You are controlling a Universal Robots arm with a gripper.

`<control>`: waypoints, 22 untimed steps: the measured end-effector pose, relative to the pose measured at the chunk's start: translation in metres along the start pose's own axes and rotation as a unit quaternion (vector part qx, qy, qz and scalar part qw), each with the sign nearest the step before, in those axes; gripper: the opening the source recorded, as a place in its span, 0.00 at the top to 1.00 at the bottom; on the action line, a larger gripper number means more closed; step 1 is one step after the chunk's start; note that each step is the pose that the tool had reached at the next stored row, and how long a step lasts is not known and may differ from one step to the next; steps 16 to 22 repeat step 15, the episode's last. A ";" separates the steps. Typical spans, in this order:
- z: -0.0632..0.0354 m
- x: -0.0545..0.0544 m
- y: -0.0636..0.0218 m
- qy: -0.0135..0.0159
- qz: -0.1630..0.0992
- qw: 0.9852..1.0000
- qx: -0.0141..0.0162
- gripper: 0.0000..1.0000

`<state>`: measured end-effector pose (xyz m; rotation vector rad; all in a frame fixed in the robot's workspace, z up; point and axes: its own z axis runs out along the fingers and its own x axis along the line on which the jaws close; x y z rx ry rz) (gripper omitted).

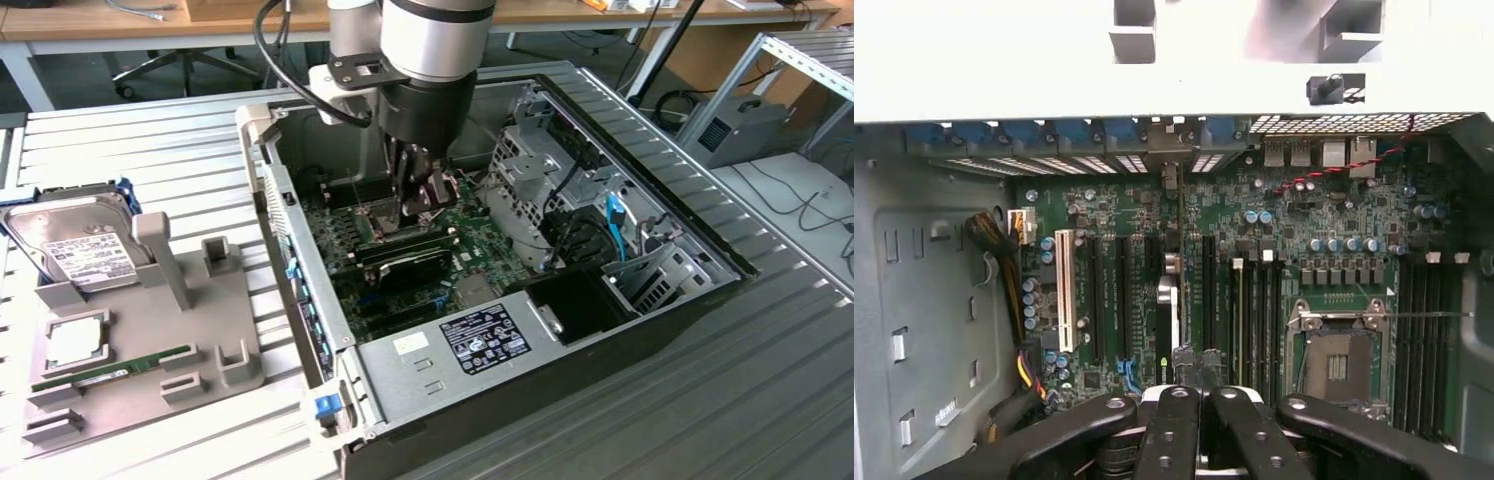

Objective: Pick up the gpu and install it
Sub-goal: 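Press down on the gpu until it lock into place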

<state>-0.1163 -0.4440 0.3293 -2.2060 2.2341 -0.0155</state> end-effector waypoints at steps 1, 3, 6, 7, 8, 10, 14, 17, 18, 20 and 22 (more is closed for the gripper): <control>0.0001 0.000 0.0000 0.000 0.000 1.000 0.000 0.89; 0.0000 0.000 -0.0001 0.000 0.000 1.000 0.000 0.89; -0.0001 0.000 -0.0020 0.000 0.000 1.000 0.000 0.89; -0.0001 0.000 -0.0028 0.000 0.000 1.000 0.000 0.89; 0.0000 0.000 -0.0041 0.000 0.000 1.000 0.000 0.89; 0.0000 0.000 -0.0053 0.000 0.000 1.000 0.000 0.89; 0.0000 0.000 -0.0054 0.000 0.000 1.000 0.000 0.89; 0.0000 0.000 -0.0054 0.000 0.000 1.000 0.000 0.89; 0.0000 0.000 -0.0054 0.000 0.000 1.000 0.000 0.89; 0.0000 0.000 -0.0054 0.000 0.000 1.000 0.000 0.89; 0.0000 0.000 -0.0054 0.000 0.000 1.000 0.000 0.89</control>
